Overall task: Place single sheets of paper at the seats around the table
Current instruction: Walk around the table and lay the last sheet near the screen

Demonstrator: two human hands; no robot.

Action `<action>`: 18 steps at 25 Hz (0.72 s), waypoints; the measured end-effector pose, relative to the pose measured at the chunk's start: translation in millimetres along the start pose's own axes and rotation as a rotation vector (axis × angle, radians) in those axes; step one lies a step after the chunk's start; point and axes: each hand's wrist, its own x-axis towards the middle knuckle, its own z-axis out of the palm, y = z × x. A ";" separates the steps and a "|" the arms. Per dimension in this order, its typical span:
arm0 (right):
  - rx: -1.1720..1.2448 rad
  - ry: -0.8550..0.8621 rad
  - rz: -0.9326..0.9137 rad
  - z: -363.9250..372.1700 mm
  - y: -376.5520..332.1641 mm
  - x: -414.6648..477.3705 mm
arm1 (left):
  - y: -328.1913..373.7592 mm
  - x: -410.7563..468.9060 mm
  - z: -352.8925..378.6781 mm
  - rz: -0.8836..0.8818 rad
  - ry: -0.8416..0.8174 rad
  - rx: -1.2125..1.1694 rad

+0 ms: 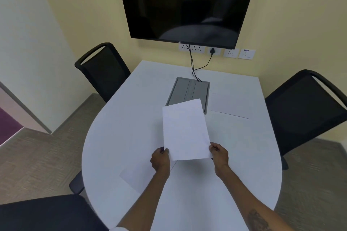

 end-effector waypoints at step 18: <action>0.050 -0.110 -0.174 -35.0 17.7 -220.5 | -34.9 -121.1 -177.3 0.230 -0.004 -0.071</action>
